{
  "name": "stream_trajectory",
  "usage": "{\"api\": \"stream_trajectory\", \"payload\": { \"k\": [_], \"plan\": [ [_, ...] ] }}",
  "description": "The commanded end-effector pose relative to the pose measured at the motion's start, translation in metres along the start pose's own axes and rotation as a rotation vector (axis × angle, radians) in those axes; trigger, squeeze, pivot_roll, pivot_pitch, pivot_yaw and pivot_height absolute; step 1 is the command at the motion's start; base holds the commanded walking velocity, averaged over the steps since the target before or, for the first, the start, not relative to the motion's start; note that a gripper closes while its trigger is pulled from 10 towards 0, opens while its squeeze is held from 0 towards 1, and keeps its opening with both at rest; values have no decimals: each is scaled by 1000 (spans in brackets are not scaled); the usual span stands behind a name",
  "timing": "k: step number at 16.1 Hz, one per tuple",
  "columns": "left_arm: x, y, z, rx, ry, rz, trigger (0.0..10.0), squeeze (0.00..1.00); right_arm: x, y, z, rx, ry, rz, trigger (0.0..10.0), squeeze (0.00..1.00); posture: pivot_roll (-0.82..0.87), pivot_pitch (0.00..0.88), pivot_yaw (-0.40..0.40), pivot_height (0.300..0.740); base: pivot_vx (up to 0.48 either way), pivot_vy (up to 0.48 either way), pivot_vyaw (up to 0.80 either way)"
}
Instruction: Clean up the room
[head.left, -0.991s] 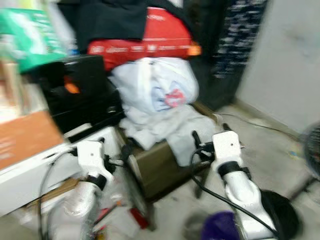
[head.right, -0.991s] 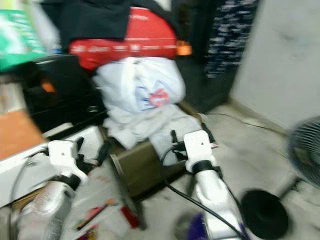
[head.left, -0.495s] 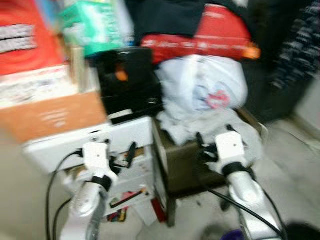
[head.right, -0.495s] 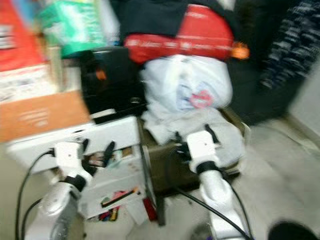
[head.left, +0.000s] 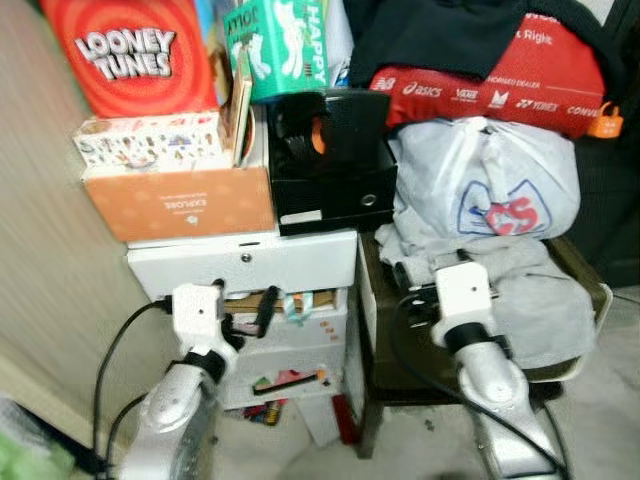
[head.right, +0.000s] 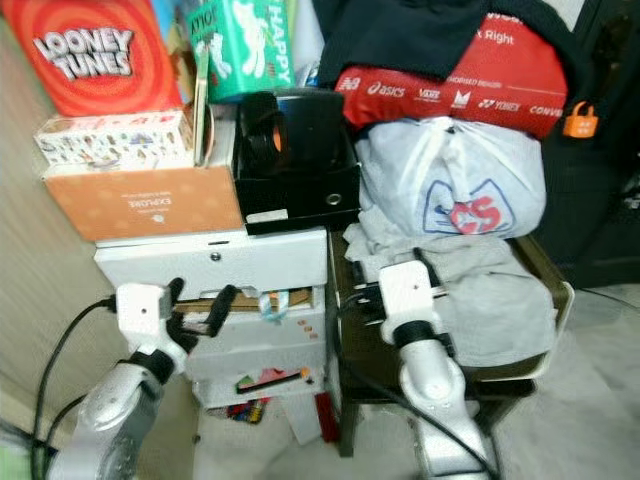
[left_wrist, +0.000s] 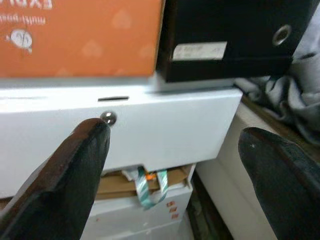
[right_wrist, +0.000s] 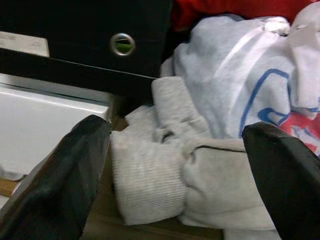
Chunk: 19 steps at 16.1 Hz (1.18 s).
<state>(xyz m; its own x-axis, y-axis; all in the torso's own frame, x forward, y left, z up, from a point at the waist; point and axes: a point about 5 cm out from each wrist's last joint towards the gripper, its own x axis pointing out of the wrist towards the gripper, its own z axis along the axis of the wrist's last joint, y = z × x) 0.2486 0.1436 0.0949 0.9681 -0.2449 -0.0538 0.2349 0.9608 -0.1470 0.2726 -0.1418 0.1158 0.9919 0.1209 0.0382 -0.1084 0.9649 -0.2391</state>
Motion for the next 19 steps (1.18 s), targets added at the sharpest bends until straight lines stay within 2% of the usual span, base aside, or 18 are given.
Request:
{"api": "stream_trajectory", "payload": {
  "k": [1, 8, 9, 10, 13, 15, 19],
  "plan": [
    [0, 0, 1, 11, 2, -3, 10000, 0, 1, 0, 1, -3, -4, -1, 10000, 0, -146, 0, 12, 740, 0, 0, 0],
    [-1, 0, 2, 9, 5, -6, 10000, 0, 0, 1, -2, -16, 14, 1, 10000, 0, -146, 9, 14, 740, 0, -142, 0],
    [-1, 0, 2, 9, 5, -7, 10000, 0, 0, 1, -2, -6, 18, 1, 10000, 0, -147, 10, 15, 740, 0, 0, 0],
    [0, 0, 1, 3, 5, -7, 10000, 0, 0, -1, -4, 59, 28, -17, 10000, 0, -146, 11, 14, 740, 0, 0, 0],
    [0, 0, 1, 5, 5, -8, 10000, 0, 0, -3, -6, 88, 46, -30, 10000, 0, -146, 11, 14, 740, 0, 0, 0],
    [0, 0, 1, 2, 6, -10, 10000, 0, 1, -4, -9, 123, 76, -41, 10000, 0, -146, 15, 16, 740, 0, 0, -800],
    [-1, 1, 2, 8, 6, -15, 10000, 0, 1, -5, -9, 107, 71, -42, 10000, 0, -146, 16, 17, 740, 0, 0, -800]
  ]
}}
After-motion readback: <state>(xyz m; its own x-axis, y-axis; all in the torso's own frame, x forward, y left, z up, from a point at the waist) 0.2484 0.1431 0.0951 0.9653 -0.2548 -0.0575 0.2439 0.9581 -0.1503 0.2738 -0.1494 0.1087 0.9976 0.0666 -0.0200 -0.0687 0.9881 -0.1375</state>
